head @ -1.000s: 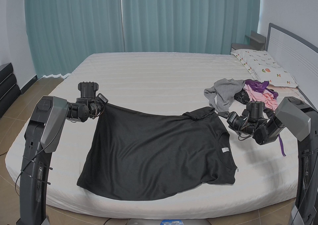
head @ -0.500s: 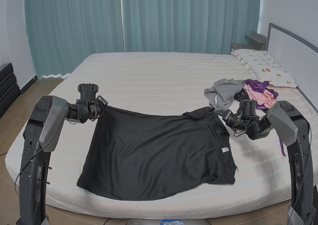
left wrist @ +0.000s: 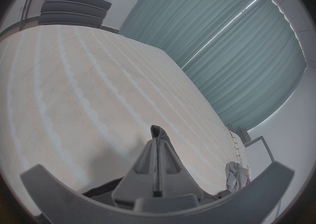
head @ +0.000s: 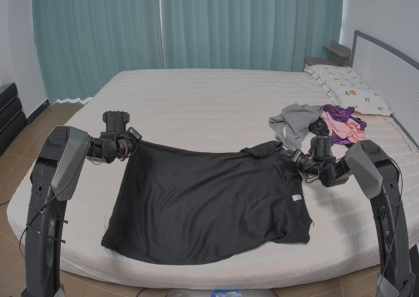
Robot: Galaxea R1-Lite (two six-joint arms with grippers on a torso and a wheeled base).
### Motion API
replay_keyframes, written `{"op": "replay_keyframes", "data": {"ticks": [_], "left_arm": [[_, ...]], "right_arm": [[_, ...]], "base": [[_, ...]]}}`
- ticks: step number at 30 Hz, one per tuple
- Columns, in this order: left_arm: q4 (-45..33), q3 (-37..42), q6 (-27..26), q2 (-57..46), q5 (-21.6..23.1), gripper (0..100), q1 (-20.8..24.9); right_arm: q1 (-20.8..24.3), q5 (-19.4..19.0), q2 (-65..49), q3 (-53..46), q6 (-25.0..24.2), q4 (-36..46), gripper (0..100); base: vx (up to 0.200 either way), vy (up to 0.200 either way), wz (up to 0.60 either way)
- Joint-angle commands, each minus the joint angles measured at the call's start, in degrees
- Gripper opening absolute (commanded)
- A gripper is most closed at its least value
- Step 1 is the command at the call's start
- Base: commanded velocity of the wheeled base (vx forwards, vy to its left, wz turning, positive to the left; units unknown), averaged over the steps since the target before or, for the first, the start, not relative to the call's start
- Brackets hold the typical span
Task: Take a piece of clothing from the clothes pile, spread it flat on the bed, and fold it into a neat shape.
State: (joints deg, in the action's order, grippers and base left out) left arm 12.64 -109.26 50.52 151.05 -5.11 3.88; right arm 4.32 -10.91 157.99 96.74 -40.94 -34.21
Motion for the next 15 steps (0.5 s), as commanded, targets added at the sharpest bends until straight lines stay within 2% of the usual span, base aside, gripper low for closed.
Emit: {"op": "replay_keyframes", "data": {"ticks": [1,9,15], "left_arm": [[0.0,-0.1,0.0,0.1,0.0,0,0.1],[0.4,-0.2,0.0,0.6,0.0,0,0.1],[2.7,-1.0,0.0,1.2,-0.6,0,-0.4]], "right_arm": [[0.3,-0.1,1.2,0.9,0.1,-0.1,0],[-0.4,0.7,0.6,2.8,-0.1,-1.6,0],[-1.2,4.7,0.6,7.1,-0.2,-3.7,0]], "base": [[0.0,0.0,0.0],[0.0,0.0,0.0],[0.0,0.0,0.0]]}}
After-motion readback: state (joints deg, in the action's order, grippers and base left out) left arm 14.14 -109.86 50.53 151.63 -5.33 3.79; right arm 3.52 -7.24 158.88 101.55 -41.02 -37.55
